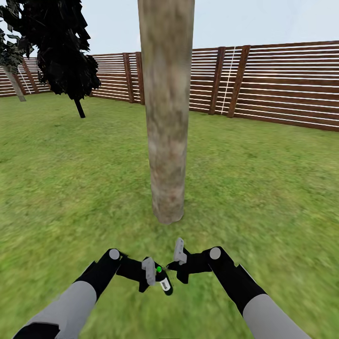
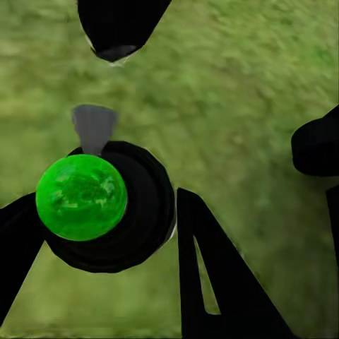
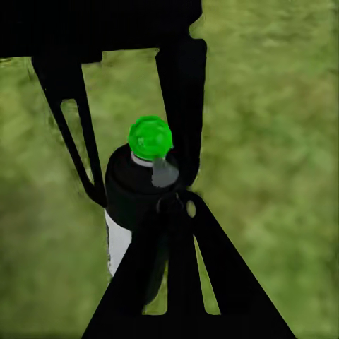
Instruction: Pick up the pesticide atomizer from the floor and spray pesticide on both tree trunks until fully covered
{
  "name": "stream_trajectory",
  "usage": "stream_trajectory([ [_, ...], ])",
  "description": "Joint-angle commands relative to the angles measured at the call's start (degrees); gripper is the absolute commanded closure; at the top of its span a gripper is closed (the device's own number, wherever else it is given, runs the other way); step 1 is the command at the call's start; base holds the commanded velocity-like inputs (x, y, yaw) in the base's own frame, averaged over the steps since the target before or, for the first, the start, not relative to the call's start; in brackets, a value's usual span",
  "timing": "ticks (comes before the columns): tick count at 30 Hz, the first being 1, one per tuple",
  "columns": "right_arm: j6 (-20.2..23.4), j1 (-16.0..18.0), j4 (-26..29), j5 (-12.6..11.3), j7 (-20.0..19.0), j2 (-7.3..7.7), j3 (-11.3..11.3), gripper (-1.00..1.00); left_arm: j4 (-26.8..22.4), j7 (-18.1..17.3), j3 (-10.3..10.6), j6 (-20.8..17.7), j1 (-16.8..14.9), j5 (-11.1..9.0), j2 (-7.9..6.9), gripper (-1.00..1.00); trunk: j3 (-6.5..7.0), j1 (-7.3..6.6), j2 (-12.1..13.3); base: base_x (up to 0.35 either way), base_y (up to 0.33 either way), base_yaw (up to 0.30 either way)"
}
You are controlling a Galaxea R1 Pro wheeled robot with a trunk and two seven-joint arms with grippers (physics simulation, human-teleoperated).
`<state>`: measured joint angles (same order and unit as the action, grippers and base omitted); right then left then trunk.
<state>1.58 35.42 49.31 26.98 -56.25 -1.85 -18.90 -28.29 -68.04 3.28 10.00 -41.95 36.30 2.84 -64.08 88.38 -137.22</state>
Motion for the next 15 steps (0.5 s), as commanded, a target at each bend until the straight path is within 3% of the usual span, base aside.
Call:
stream_trajectory([
  [1,0.0,0.0,0.0,0.0,0.0,0.00,0.0,1.00,0.0,0.0,0.0,0.0,0.0,0.1,-1.08,1.00,0.00,0.00,0.0,0.000,0.000,0.000],
  [3,0.0,0.0,0.0,0.0,0.0,0.01,0.0,1.00,0.0,0.0,-0.1,-0.1,0.0,0.5,-3.44,1.00,0.00,0.00,0.0,0.000,0.000,0.000],
  [4,0.0,0.0,0.0,0.0,0.0,0.01,0.0,1.00,0.1,0.0,-0.1,-0.1,0.2,0.6,-6.36,1.00,0.00,0.00,0.0,0.000,0.000,0.000],
  [5,0.0,0.0,0.0,0.0,0.0,0.06,0.0,1.00,0.2,0.0,-0.1,0.0,0.3,0.6,-7.68,1.00,0.00,0.00,0.0,0.000,0.000,0.000],
  [7,0.0,0.0,0.0,0.0,0.0,0.08,0.0,1.00,0.2,0.0,-0.1,0.0,0.3,0.6,-9.93,1.00,0.00,0.00,0.0,0.000,0.000,0.000],
  [10,-0.1,0.0,-0.2,0.0,0.0,0.15,0.1,1.00,0.1,0.0,-0.1,0.1,0.2,0.6,-11.81,1.00,0.00,0.00,0.0,0.000,0.000,0.000],
  [11,-0.1,0.0,-0.3,0.0,0.0,0.17,0.1,-1.00,0.1,0.0,-0.2,0.2,0.2,0.6,-12.87,1.00,0.00,0.00,0.0,0.000,0.000,0.000],
  [15,-0.2,0.0,-0.7,0.0,0.0,0.34,0.1,-1.00,0.0,0.0,-0.5,0.1,0.1,0.6,-15.56,1.00,0.00,0.00,0.0,0.000,0.000,0.000],
])
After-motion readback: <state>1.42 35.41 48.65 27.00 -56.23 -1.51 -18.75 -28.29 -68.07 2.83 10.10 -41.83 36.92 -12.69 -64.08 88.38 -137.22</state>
